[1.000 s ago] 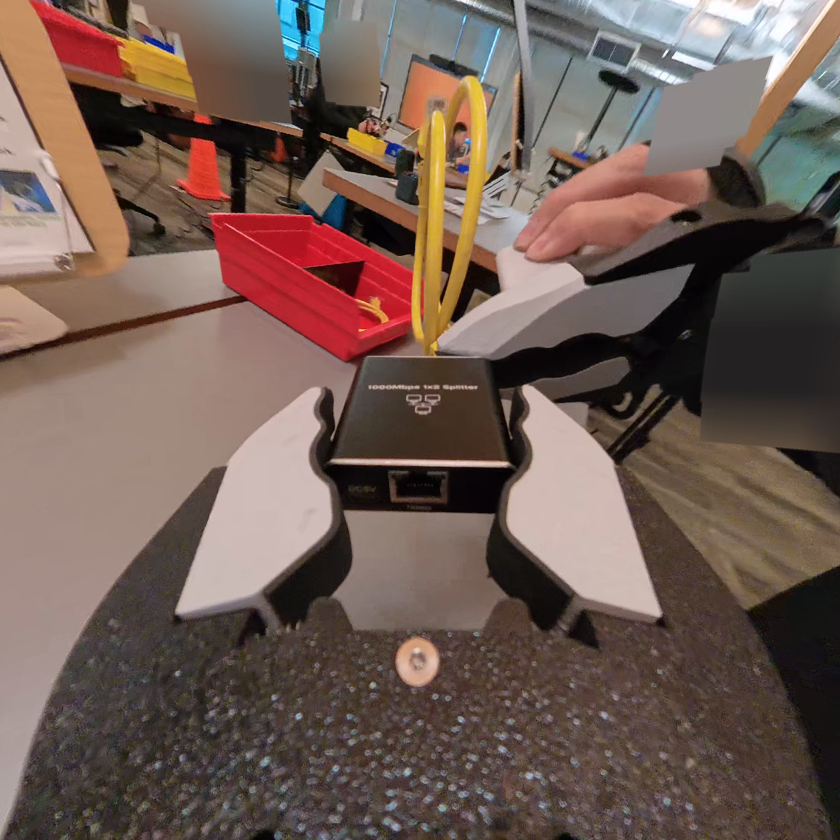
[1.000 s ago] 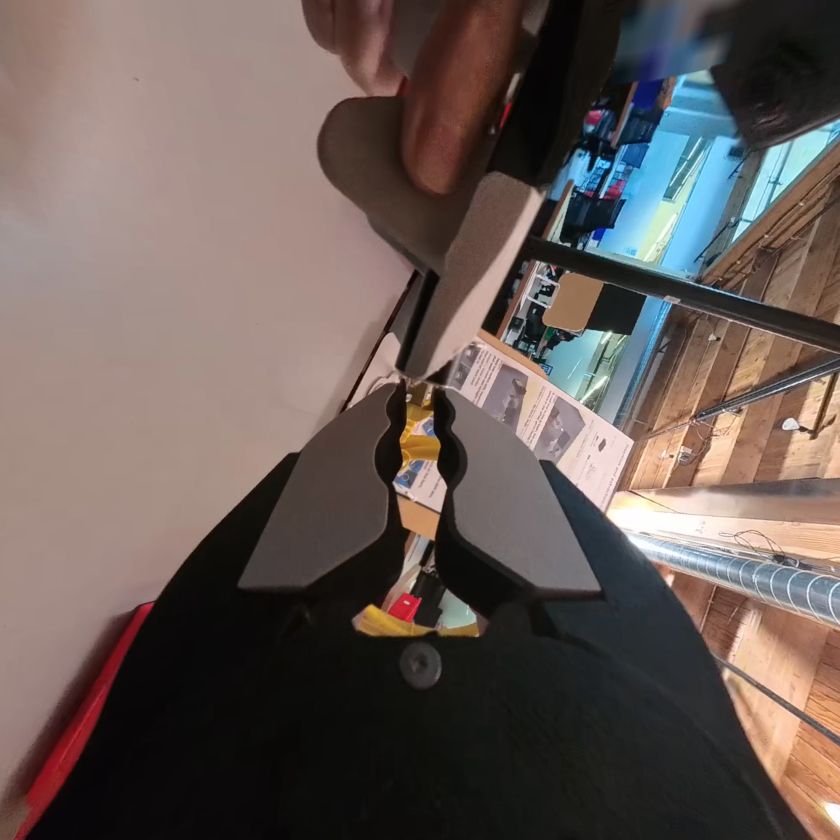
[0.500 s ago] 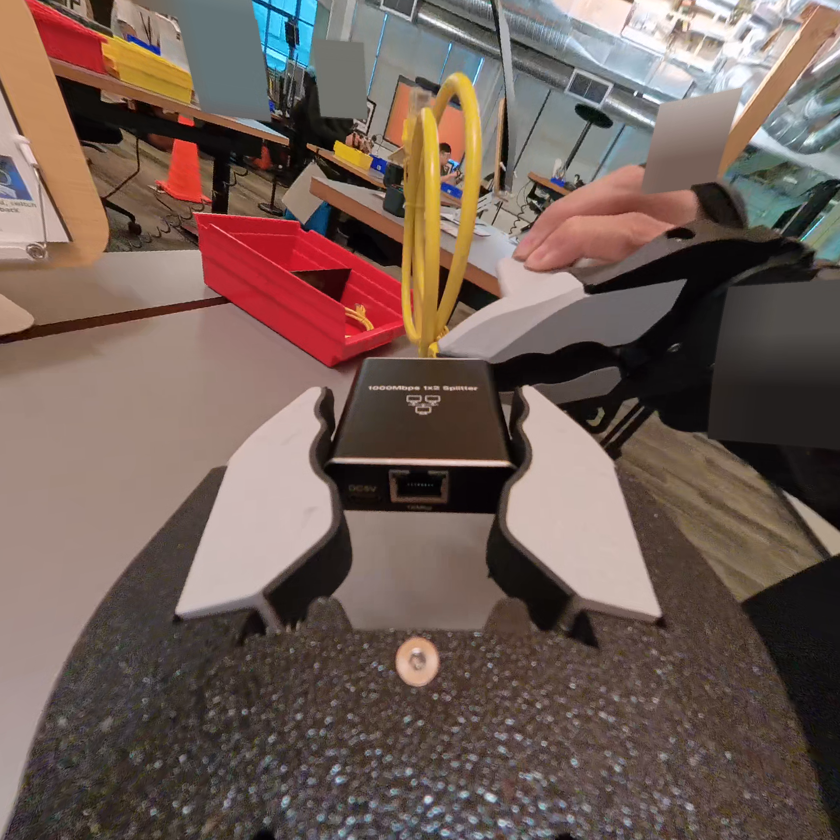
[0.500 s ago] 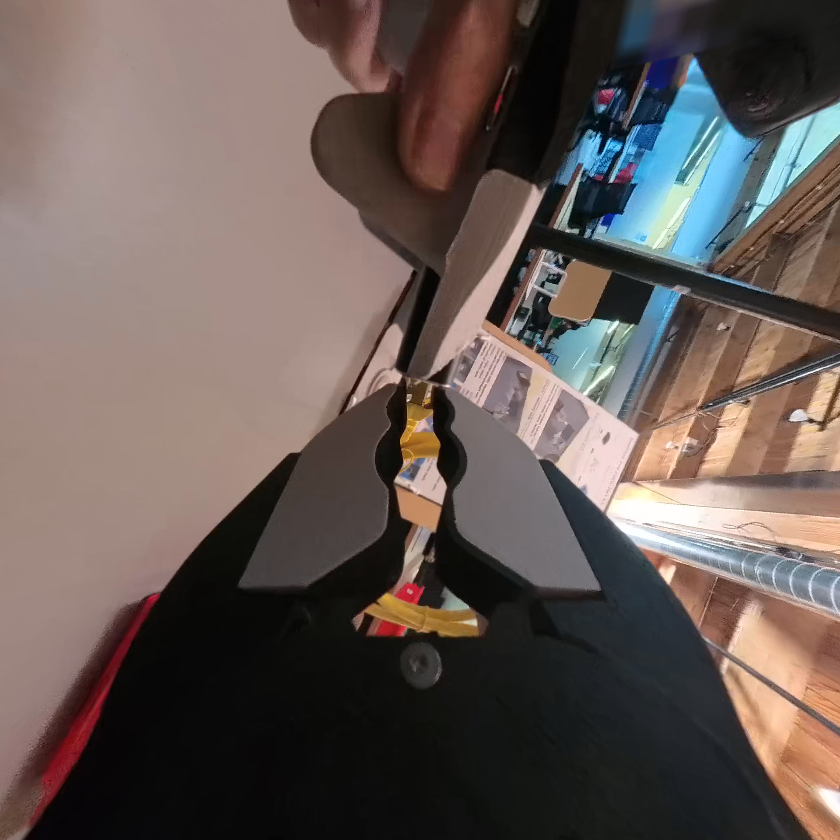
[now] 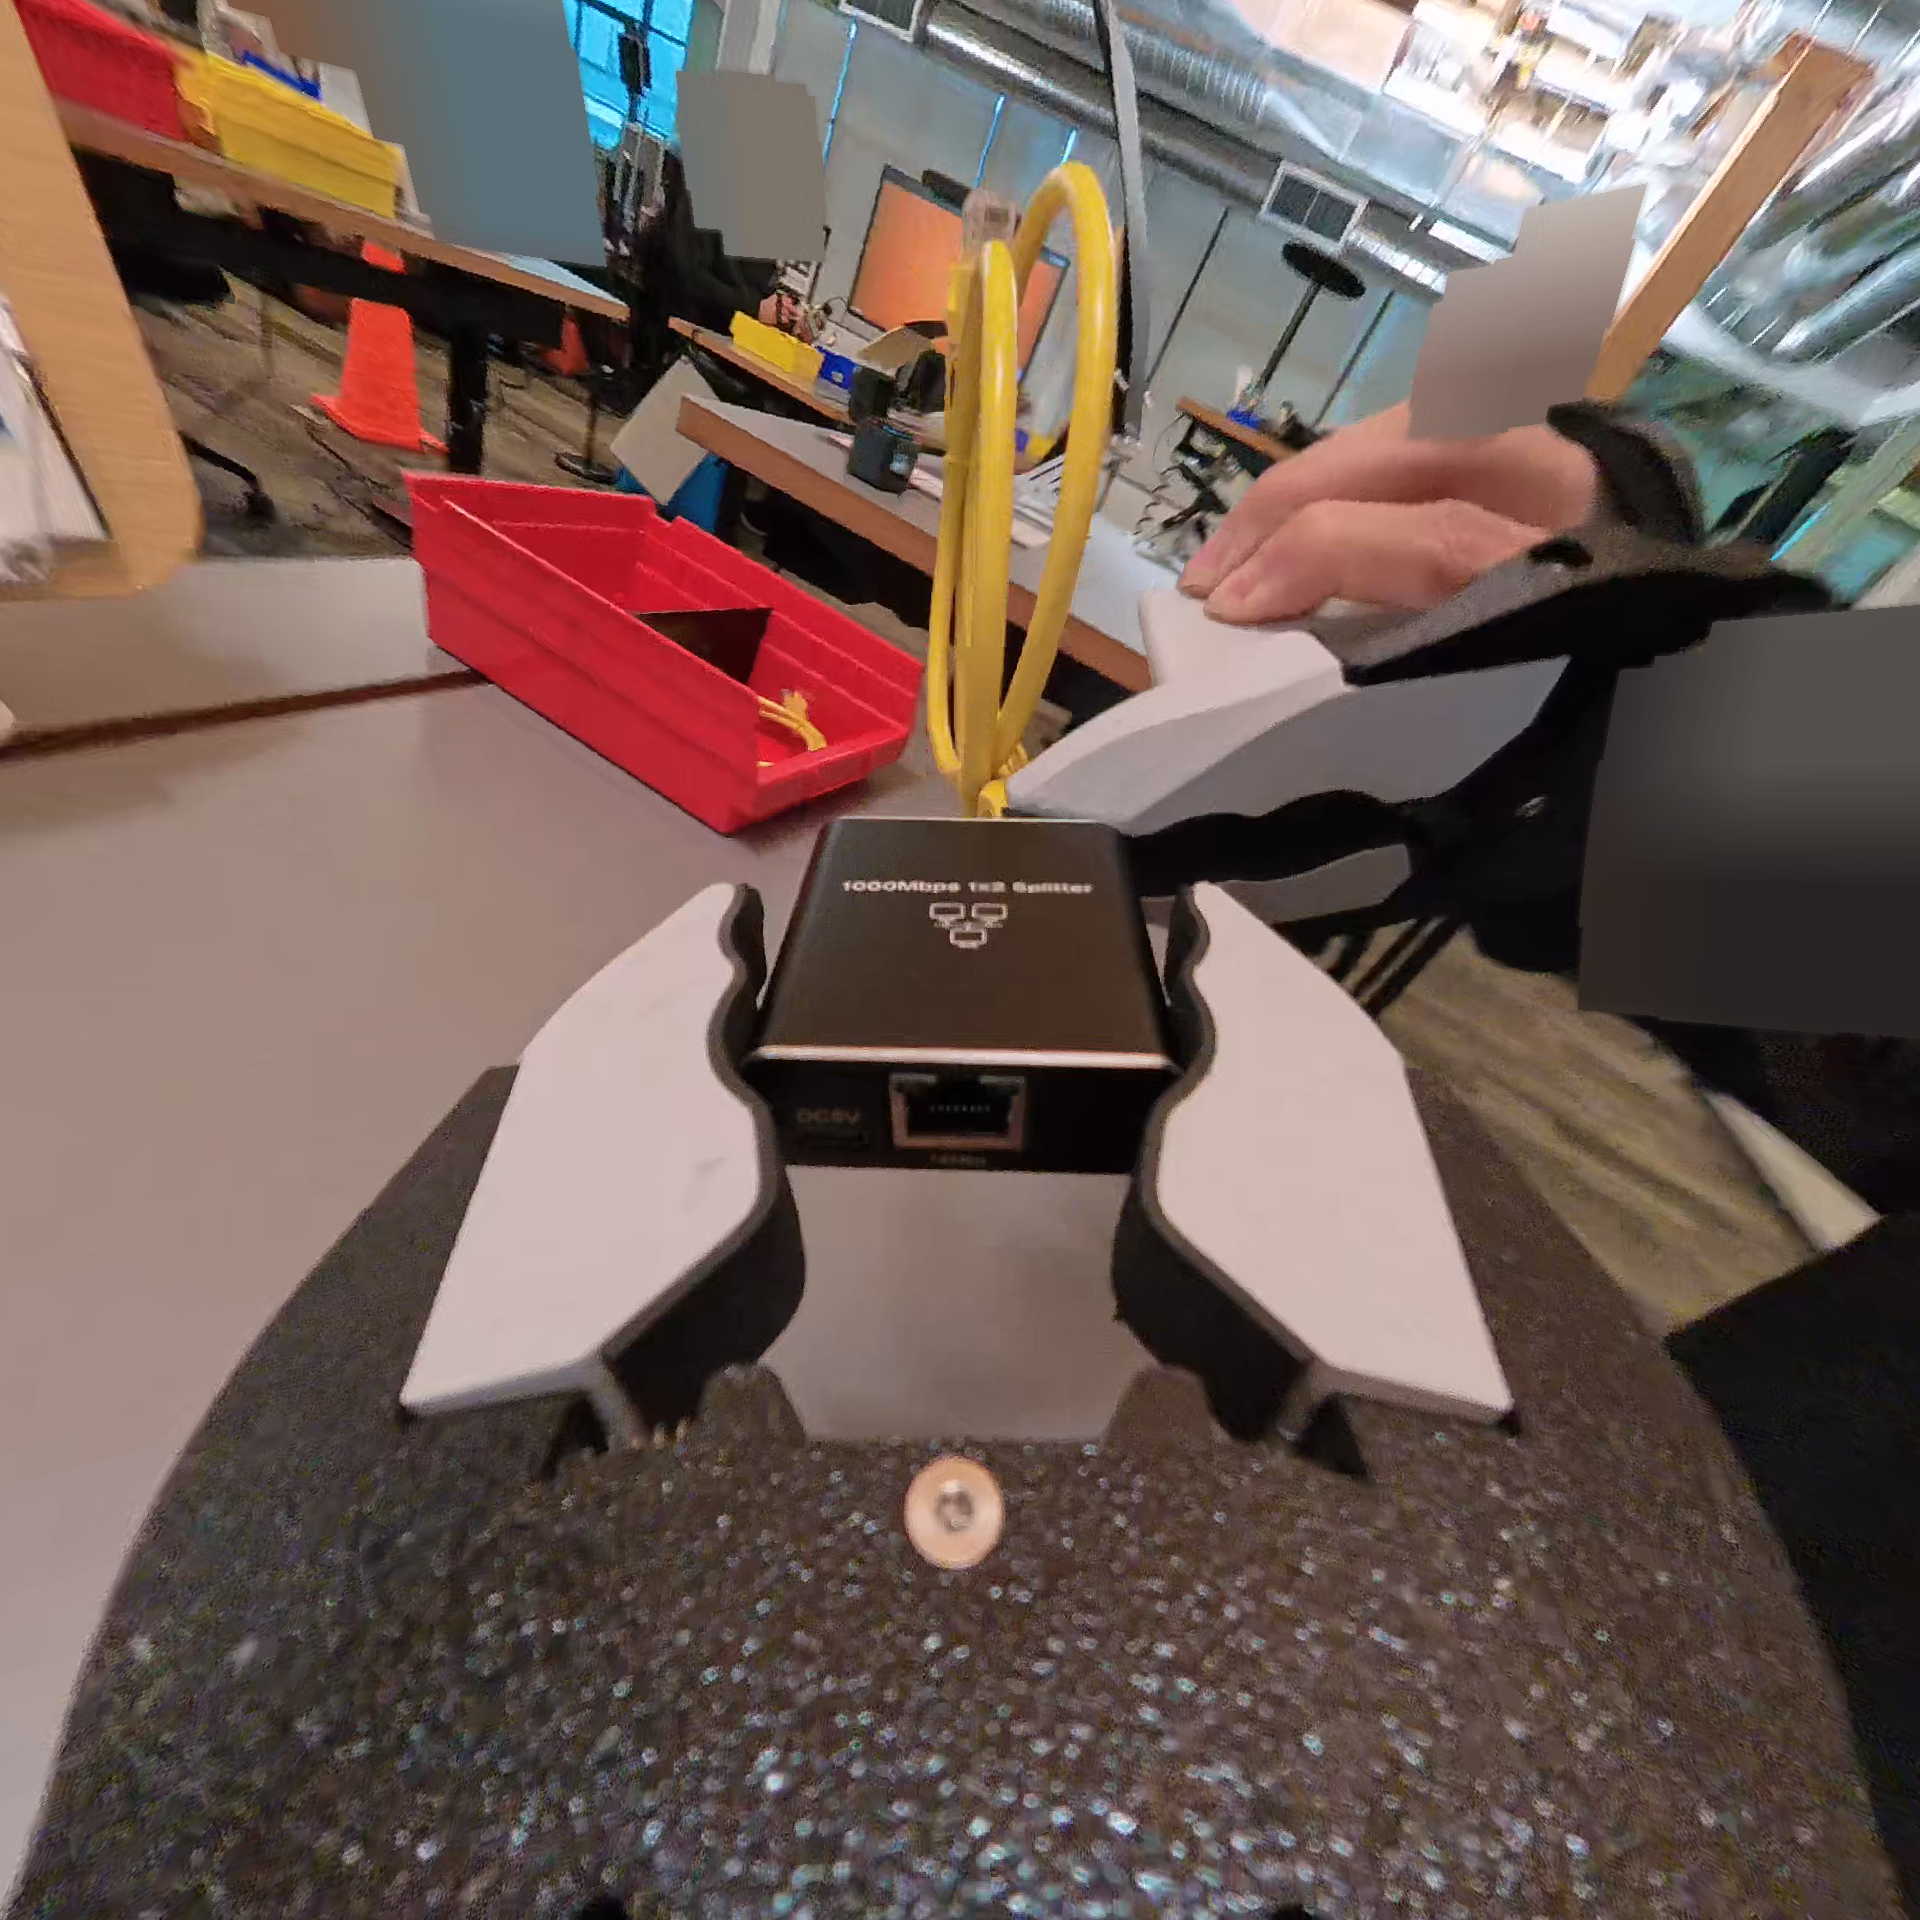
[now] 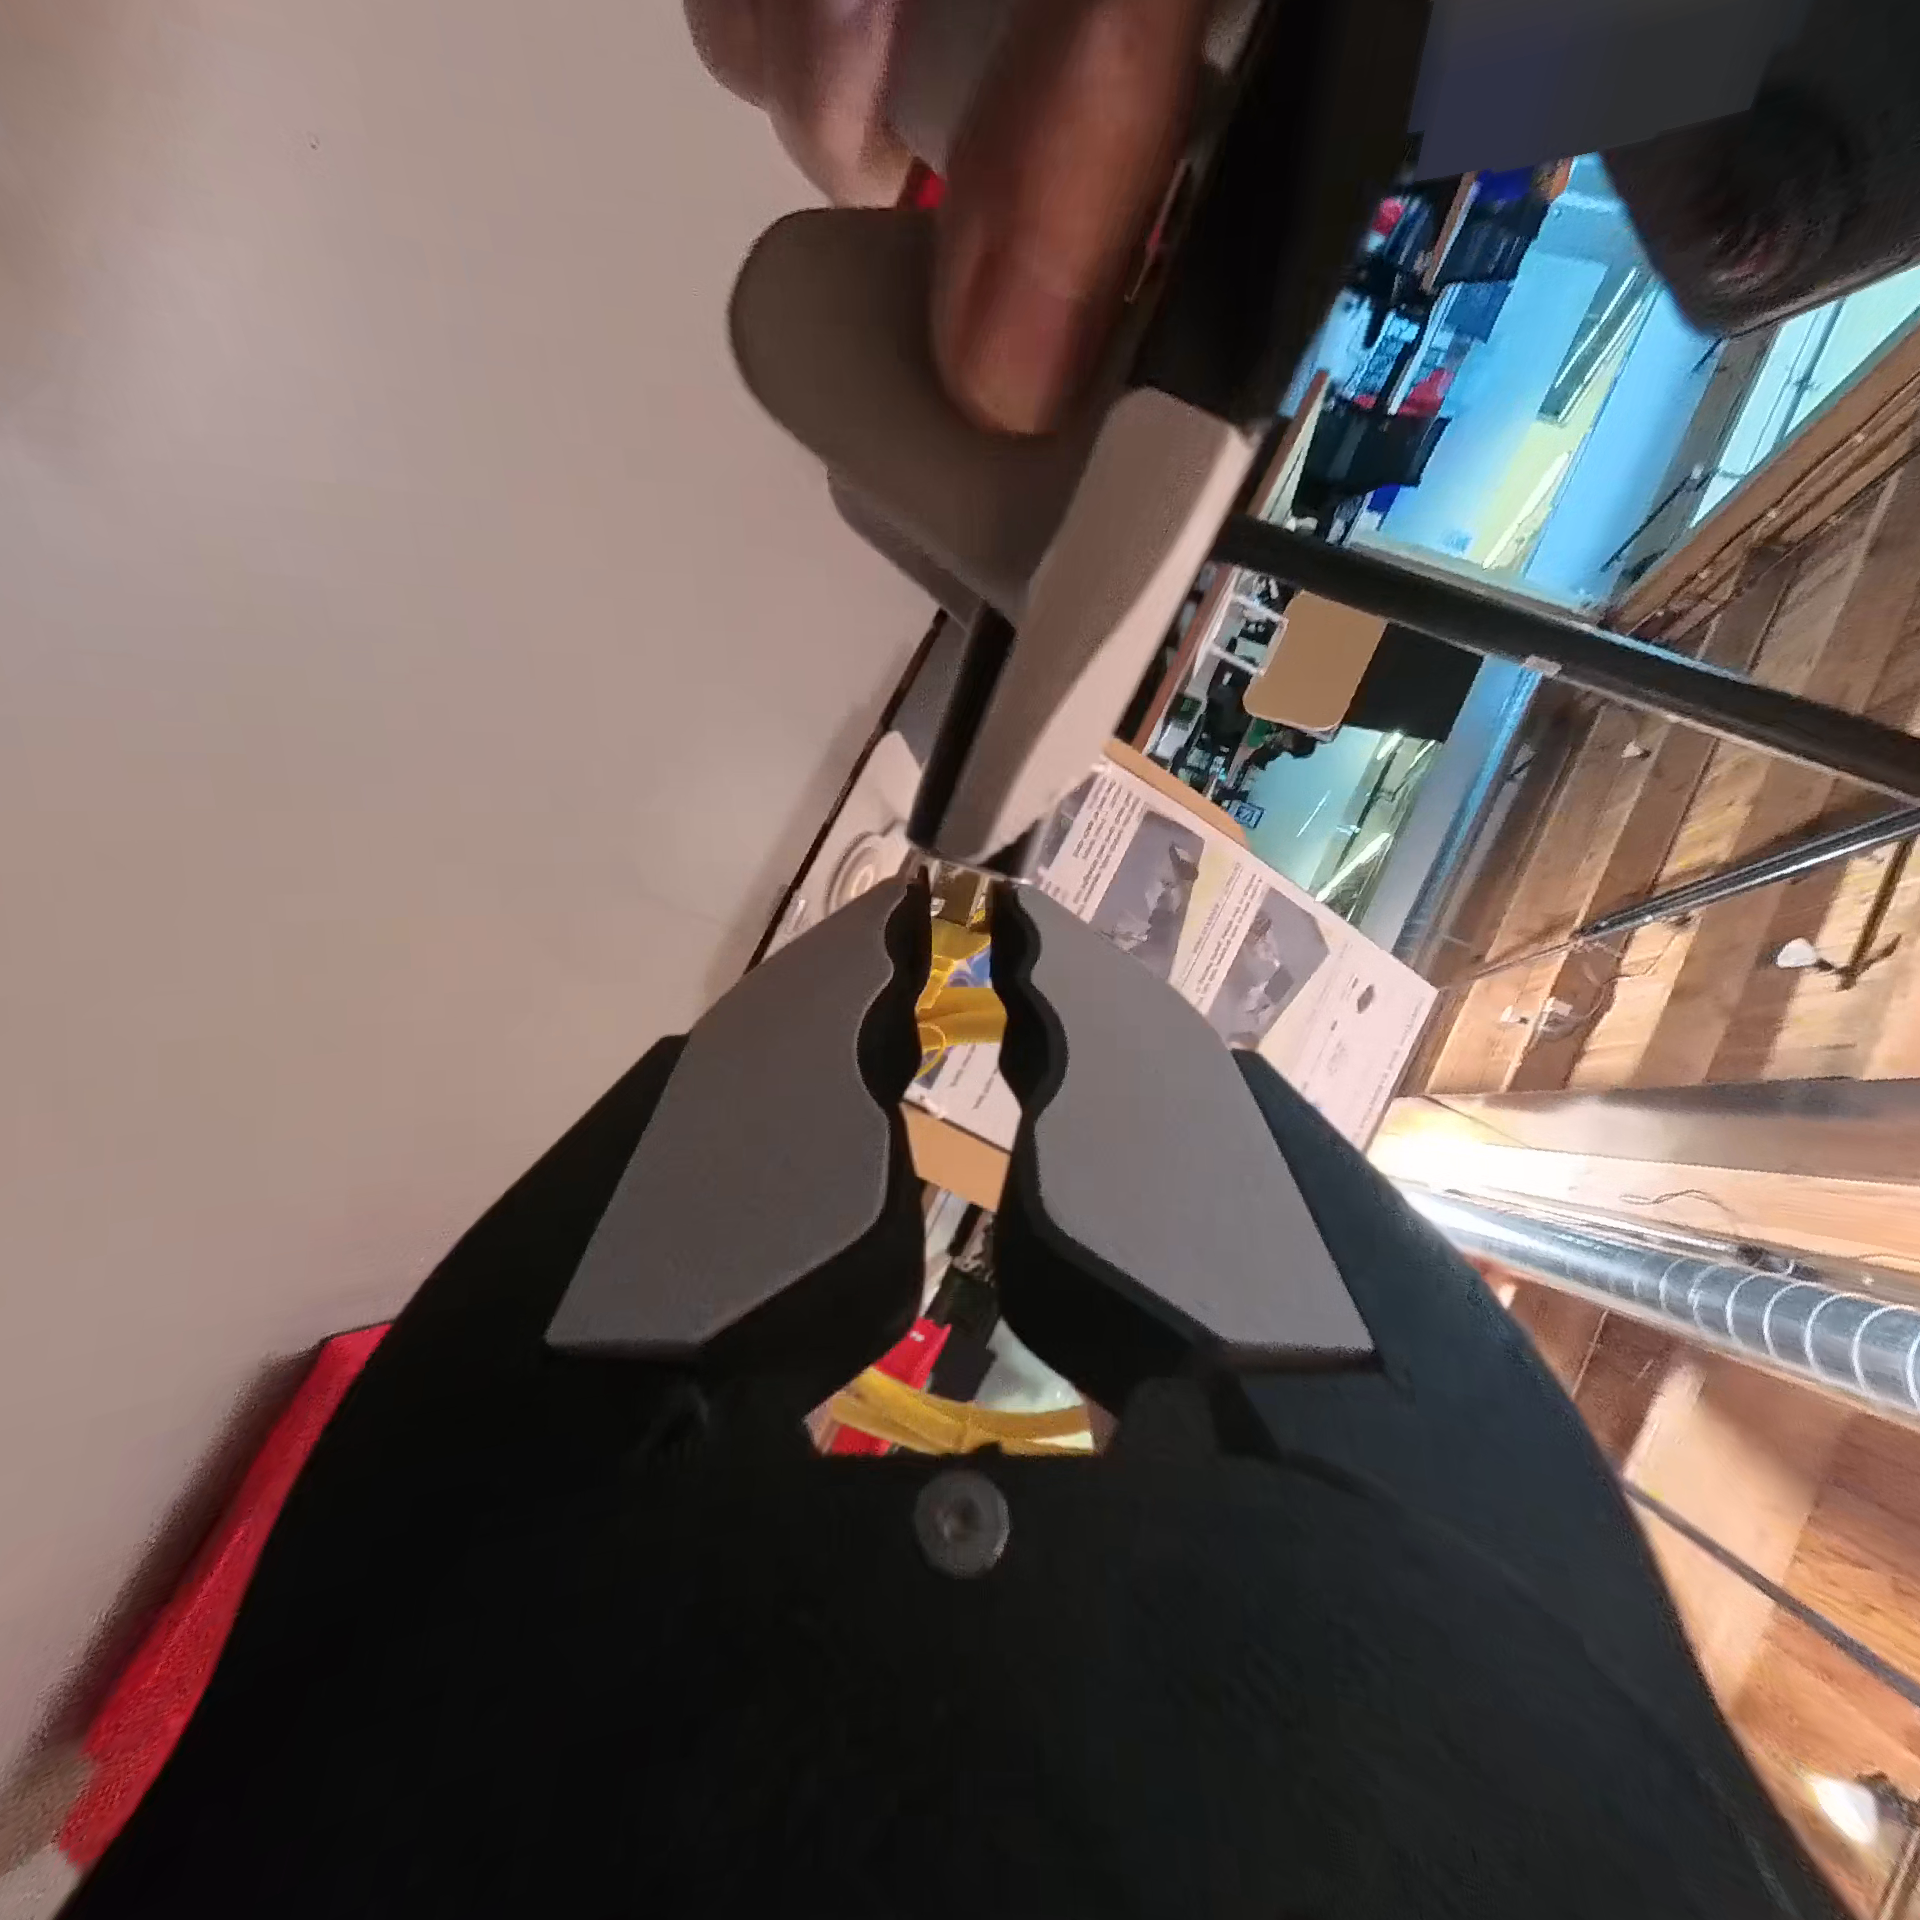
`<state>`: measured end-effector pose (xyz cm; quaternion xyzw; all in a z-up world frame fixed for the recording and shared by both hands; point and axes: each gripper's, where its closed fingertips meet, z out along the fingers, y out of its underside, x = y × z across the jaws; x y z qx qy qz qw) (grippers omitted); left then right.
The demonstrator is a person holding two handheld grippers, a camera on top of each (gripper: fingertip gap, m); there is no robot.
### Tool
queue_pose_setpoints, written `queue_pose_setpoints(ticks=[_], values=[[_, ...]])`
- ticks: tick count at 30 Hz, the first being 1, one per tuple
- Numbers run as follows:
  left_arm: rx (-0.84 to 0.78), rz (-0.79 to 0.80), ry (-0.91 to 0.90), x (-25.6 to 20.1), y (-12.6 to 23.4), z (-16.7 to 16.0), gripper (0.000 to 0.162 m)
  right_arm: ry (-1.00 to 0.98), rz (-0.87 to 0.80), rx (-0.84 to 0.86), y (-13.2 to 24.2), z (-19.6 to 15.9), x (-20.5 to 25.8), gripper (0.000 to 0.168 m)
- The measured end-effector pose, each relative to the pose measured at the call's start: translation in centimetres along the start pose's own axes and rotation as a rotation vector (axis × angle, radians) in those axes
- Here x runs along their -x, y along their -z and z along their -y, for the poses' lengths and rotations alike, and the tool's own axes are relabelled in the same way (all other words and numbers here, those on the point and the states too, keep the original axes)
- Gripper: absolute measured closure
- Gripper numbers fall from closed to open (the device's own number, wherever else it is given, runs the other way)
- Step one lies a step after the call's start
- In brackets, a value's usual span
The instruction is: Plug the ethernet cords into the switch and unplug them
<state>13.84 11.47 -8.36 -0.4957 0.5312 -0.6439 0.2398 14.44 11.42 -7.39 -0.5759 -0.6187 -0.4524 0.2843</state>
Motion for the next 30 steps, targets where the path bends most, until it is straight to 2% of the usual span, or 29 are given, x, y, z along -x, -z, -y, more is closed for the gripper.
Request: queue_pose_setpoints(ticks=[3, 5, 9, 12, 15, 17, 23, 30], values=[[-0.013, -0.073, 0.141, -0.2, 0.0, 0.0, 0.088, 0.023, -0.001, 0.004, 0.1, 0.1, 0.1, 0.155], [-0.006, -0.08, 0.173, 0.0, -0.1, -0.3, 0.087, -0.001, 0.015, 0.015, -0.2, 0.0, 0.3, 0.155], [0.012, -0.056, 0.155, -0.1, 0.0, -0.6, 0.088, -0.002, 0.016, 0.009, -0.1, 0.1, 0.6, 0.155], [-0.013, -0.087, 0.15, -0.3, 0.1, -0.1, 0.088, -0.101, 0.041, -0.023, 0.1, 0.4, 0.3, 0.155], [-0.011, -0.048, 0.036, -0.6, 0.4, 0.6, 0.088, -0.149, -0.021, -0.057, 0.4, 0.7, -0.5, 0.155], [0.0, -0.039, 0.046, -0.8, 0.6, 1.0, 0.088, -0.187, -0.09, -0.091, 0.6, 0.9, -0.9, 0.155], [0.027, -0.007, 0.013, -0.8, 0.8, 1.2, 0.088, -0.272, -0.153, -0.165, 0.9, 0.8, -1.0, 0.154], [0.024, 0.012, 0.008, -0.3, 1.1, 1.2, 0.088, -0.324, -0.154, -0.228, 1.0, 0.5, -1.1, 0.141]])
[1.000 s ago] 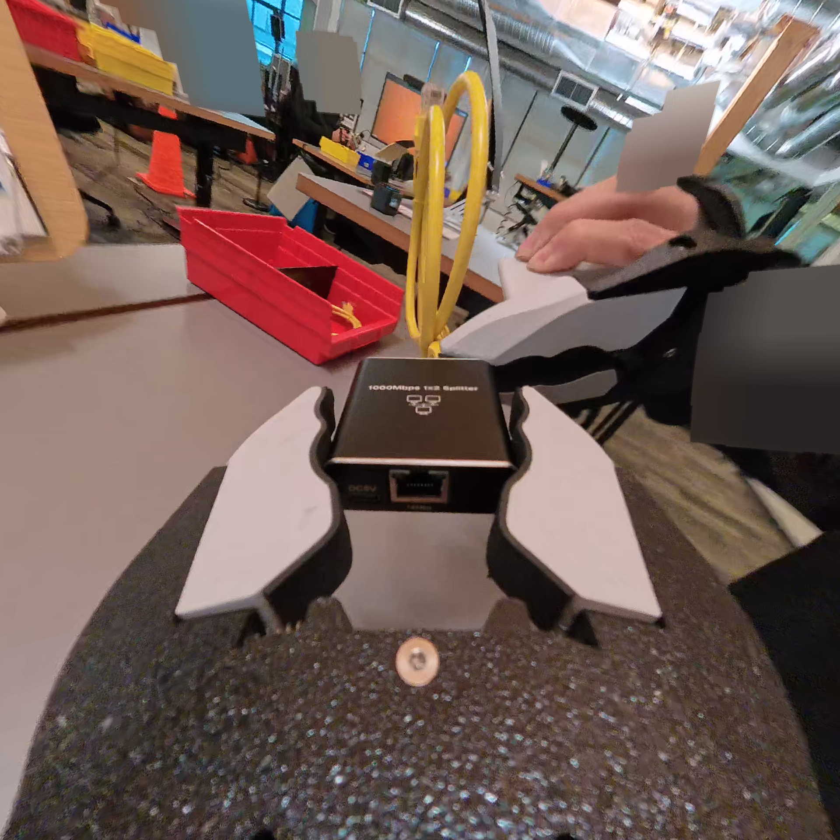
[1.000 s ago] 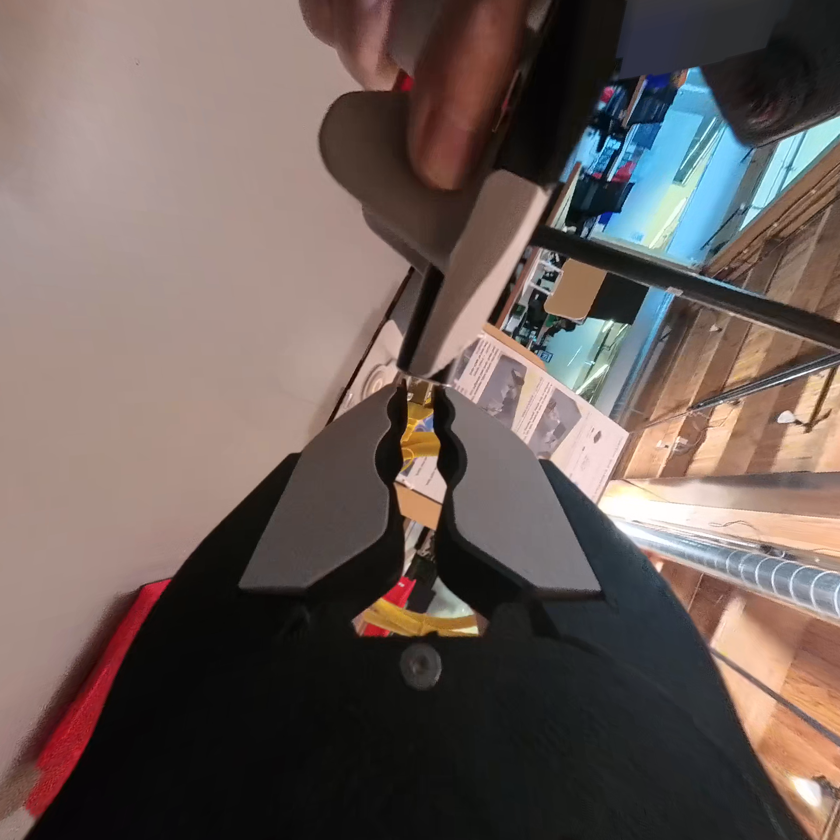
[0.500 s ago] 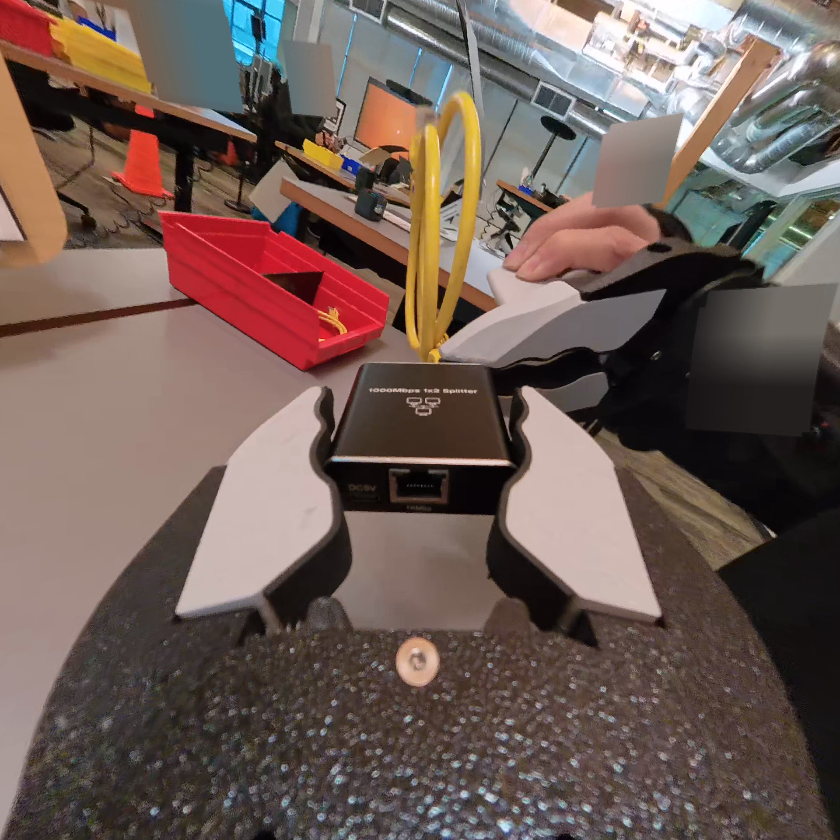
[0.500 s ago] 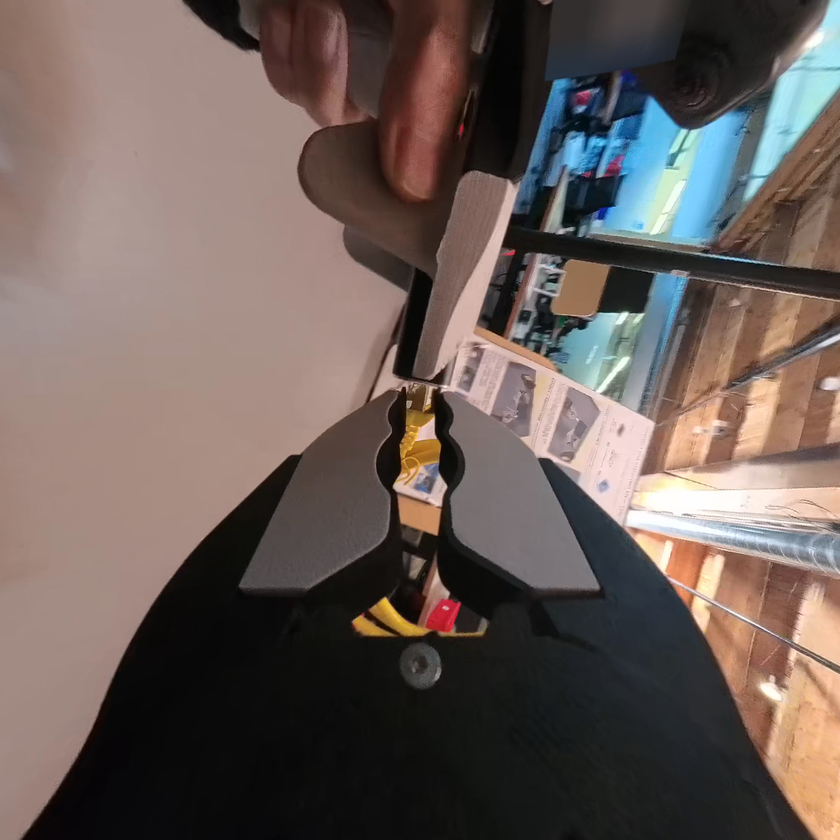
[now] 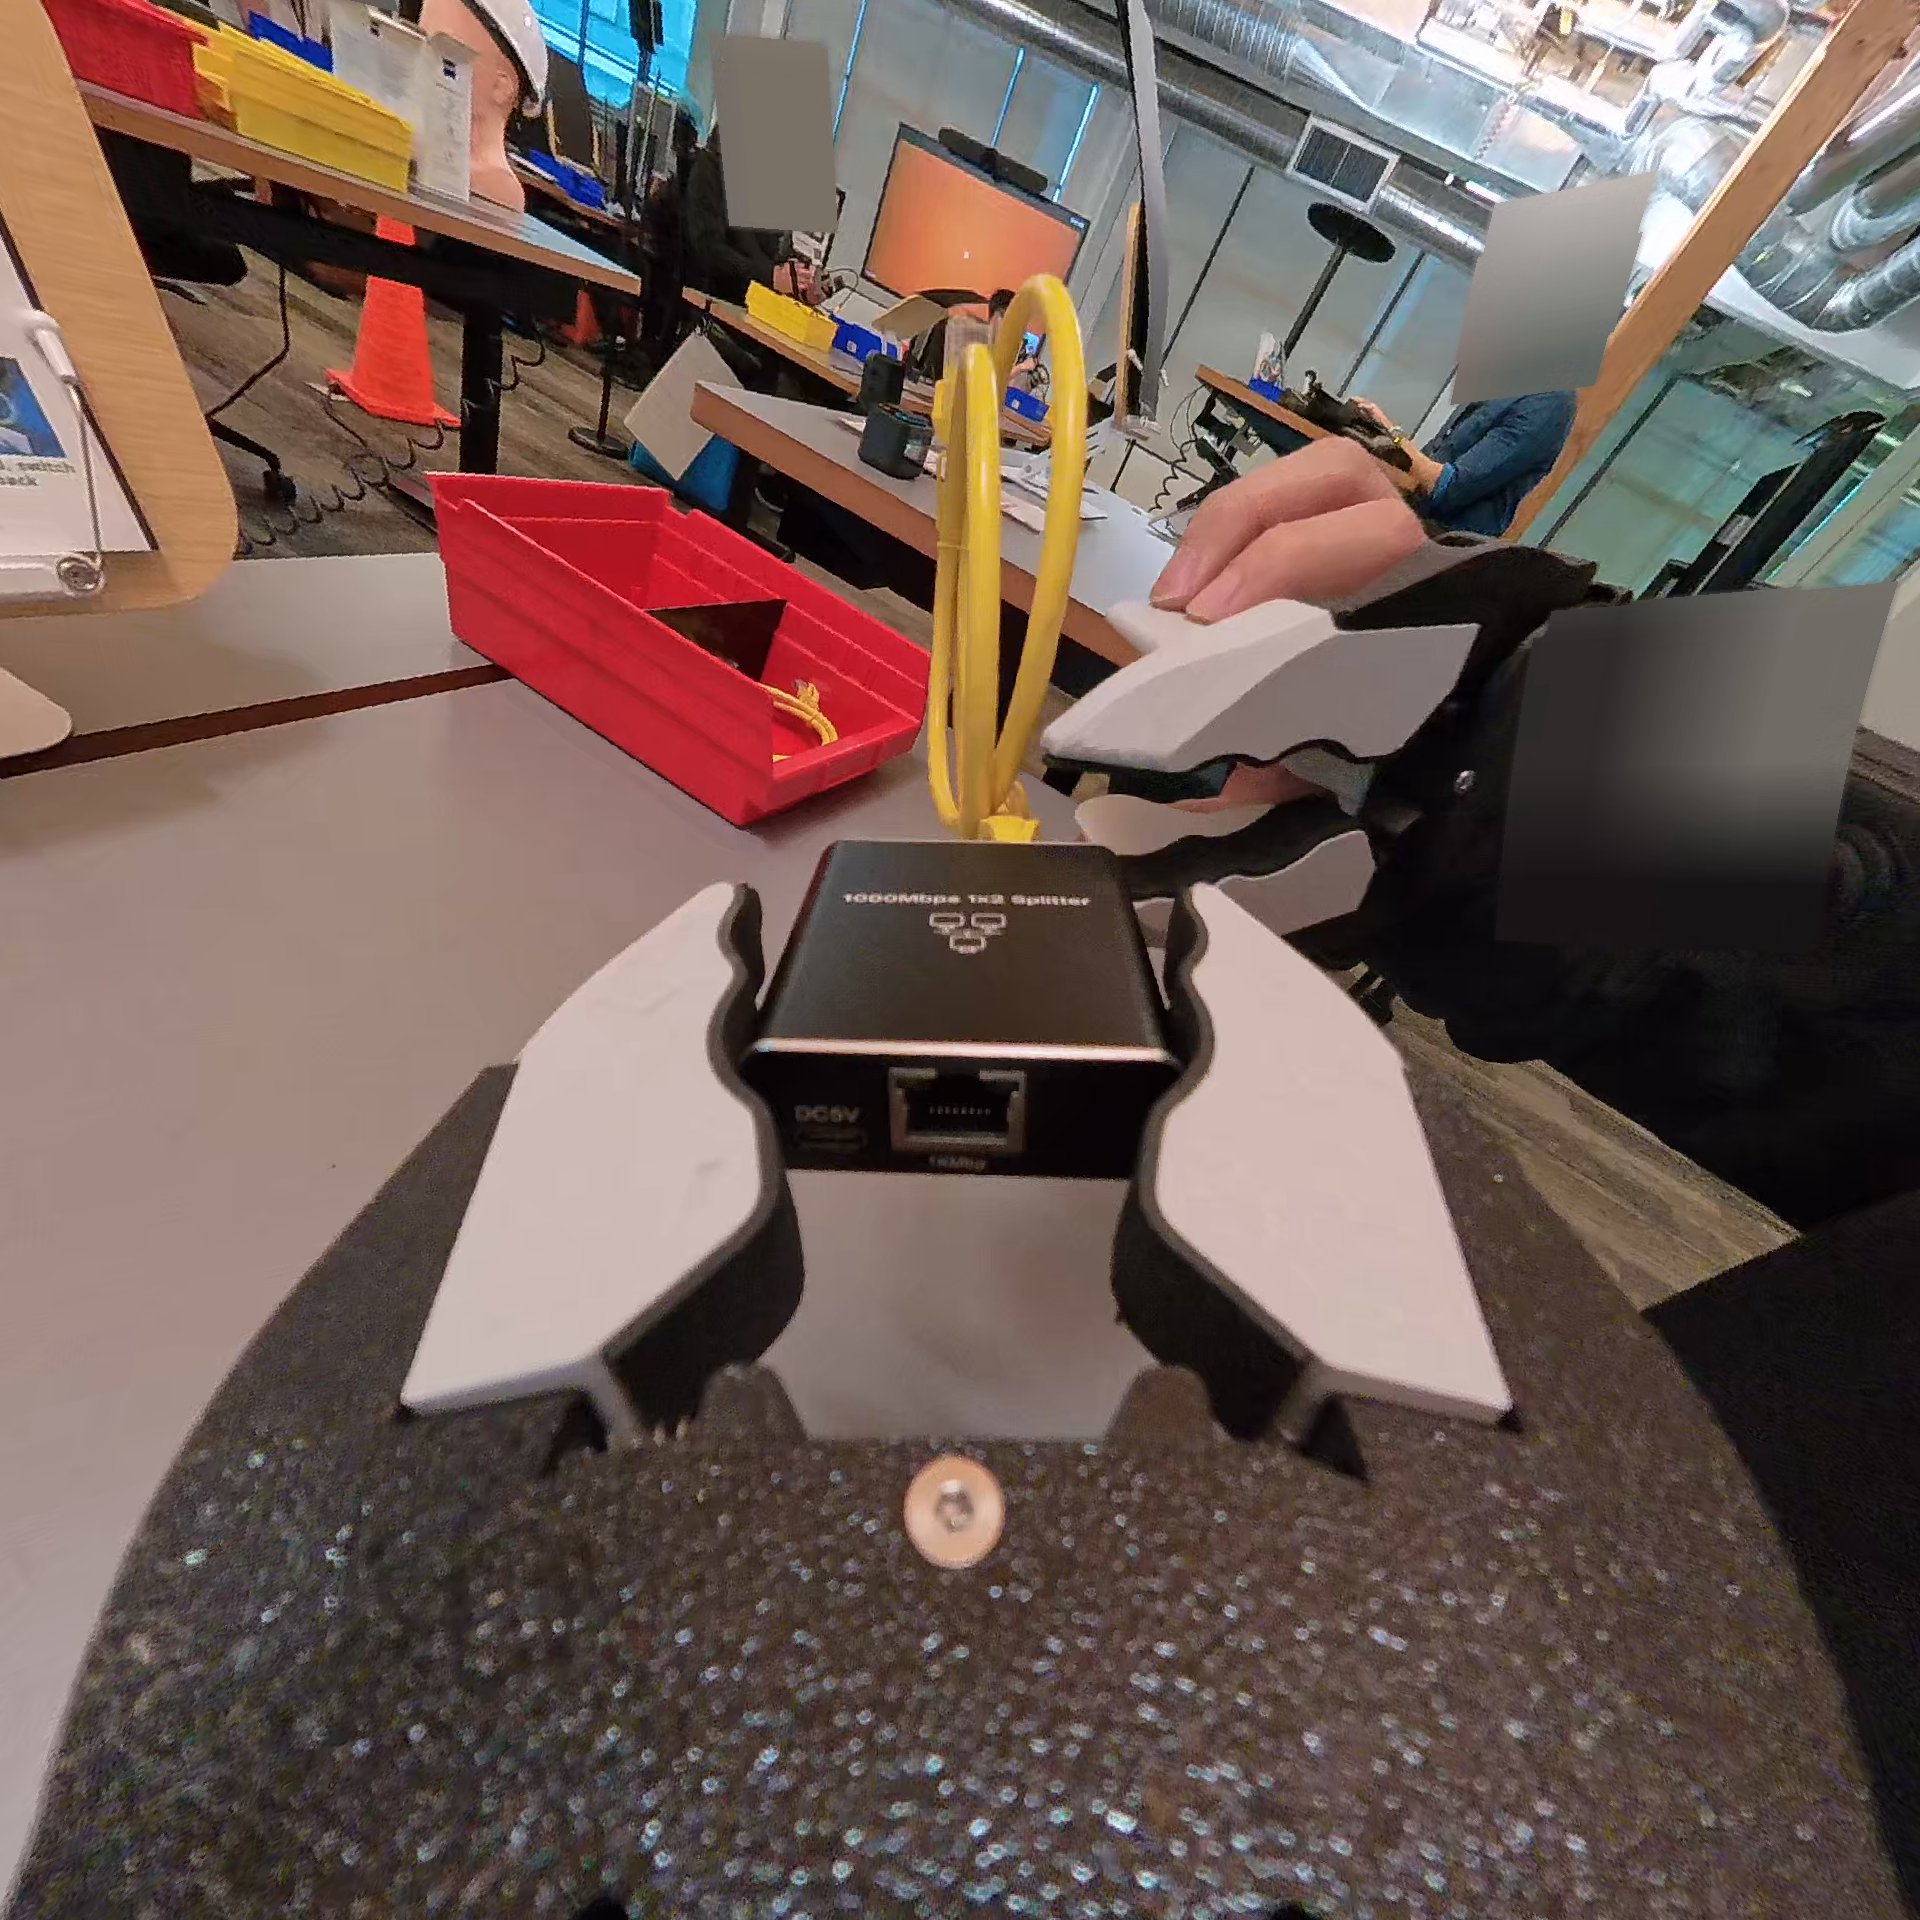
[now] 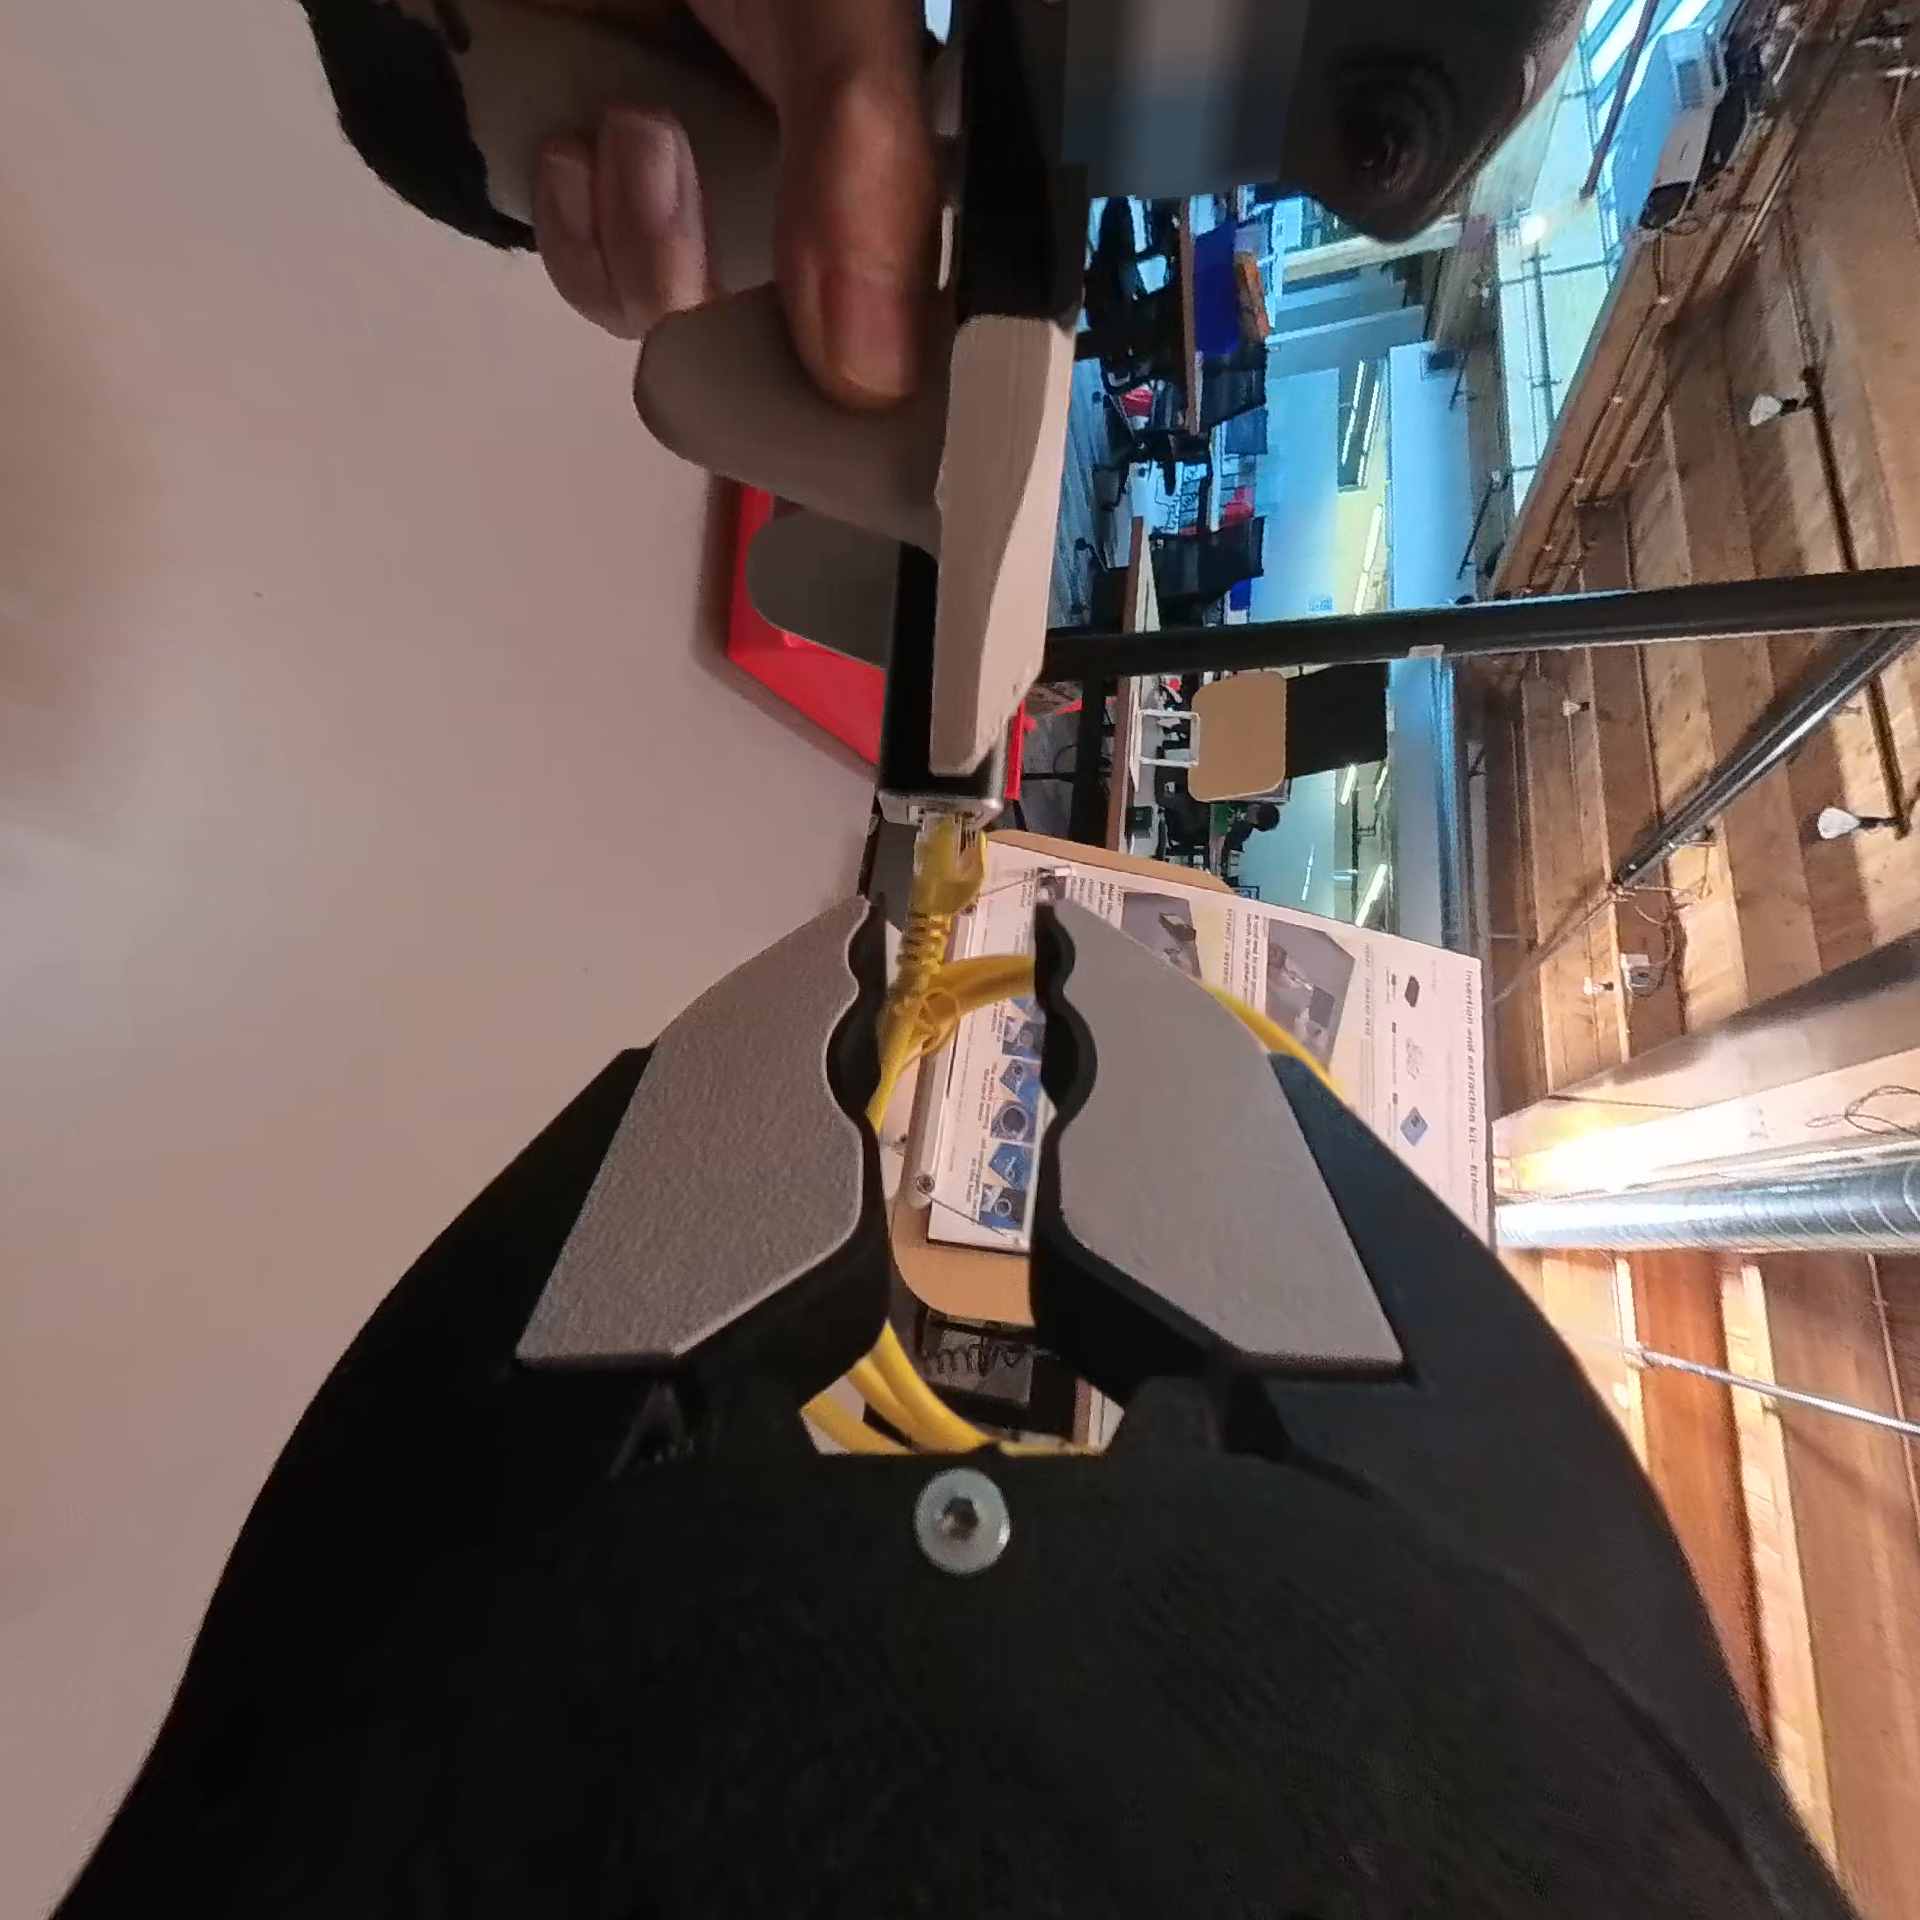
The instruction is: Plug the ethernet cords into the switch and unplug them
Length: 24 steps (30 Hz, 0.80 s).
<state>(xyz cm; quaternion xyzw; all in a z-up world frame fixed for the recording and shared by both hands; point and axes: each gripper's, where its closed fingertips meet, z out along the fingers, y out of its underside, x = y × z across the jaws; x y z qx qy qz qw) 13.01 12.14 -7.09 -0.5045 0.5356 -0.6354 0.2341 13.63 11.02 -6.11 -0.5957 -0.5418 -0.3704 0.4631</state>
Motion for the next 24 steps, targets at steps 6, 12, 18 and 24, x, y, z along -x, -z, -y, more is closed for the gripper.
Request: queue_pose_setpoints(ticks=[6, 12, 18, 24], values=[[0.031, 0.006, -0.036, -0.46, -0.54, -0.5, 0.088, -0.012, 0.04, -0.027, -0.52, 0.84, 0.64, 0.149], [0.024, 0.004, -0.025, -0.54, -0.56, -0.45, 0.088, -0.015, 0.048, -0.029, -0.61, 0.84, 0.8, 0.154], [0.026, 0.013, -0.049, -0.63, -0.54, -0.26, 0.088, -0.065, 0.056, -0.036, -0.57, 0.91, 0.69, 0.154], [0.02, 0.04, -0.098, -0.67, -0.49, 0.13, 0.088, -0.107, 0.053, -0.036, -0.55, 0.94, 0.4, 0.154]])
